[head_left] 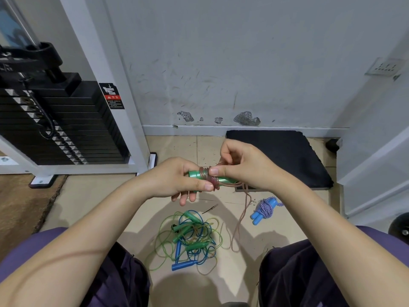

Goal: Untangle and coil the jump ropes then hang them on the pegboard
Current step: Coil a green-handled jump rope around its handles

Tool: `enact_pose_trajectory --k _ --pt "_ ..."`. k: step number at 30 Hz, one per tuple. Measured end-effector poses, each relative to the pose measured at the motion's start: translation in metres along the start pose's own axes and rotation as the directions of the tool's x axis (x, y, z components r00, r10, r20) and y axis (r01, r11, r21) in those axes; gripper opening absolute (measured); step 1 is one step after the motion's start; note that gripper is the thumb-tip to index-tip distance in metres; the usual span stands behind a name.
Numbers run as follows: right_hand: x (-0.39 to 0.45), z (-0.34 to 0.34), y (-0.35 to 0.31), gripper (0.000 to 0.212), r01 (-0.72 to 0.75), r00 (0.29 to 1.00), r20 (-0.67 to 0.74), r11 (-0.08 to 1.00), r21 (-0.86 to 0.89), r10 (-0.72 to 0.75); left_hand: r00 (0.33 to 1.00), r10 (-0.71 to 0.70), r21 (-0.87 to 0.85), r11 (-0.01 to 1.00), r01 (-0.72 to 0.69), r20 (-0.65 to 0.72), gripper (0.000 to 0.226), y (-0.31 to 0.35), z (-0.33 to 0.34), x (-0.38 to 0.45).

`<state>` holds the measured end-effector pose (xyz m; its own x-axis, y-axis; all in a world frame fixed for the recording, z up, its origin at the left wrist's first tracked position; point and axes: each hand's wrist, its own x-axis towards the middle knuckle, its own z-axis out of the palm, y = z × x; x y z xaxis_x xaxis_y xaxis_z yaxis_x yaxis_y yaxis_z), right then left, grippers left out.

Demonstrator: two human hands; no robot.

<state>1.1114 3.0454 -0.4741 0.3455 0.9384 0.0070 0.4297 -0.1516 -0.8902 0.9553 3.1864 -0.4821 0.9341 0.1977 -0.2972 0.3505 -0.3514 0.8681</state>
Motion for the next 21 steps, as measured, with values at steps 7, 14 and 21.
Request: enact_pose_trajectory --k 7,14,21 --pt "-0.003 -0.001 -0.002 0.034 -0.023 0.998 0.065 0.998 0.065 0.019 0.998 0.064 -0.025 0.998 -0.065 -0.020 0.014 0.004 0.000 -0.002" --pt "-0.004 0.004 -0.010 0.032 -0.088 0.995 0.066 0.967 0.239 0.074 0.997 0.074 -0.142 0.987 -0.079 -0.038 0.054 0.002 0.000 -0.002" --pt "-0.004 0.007 -0.017 0.035 -0.045 0.999 0.011 0.964 0.263 0.044 0.965 0.053 -0.351 0.936 0.041 0.255 0.061 0.000 -0.004 -0.003"
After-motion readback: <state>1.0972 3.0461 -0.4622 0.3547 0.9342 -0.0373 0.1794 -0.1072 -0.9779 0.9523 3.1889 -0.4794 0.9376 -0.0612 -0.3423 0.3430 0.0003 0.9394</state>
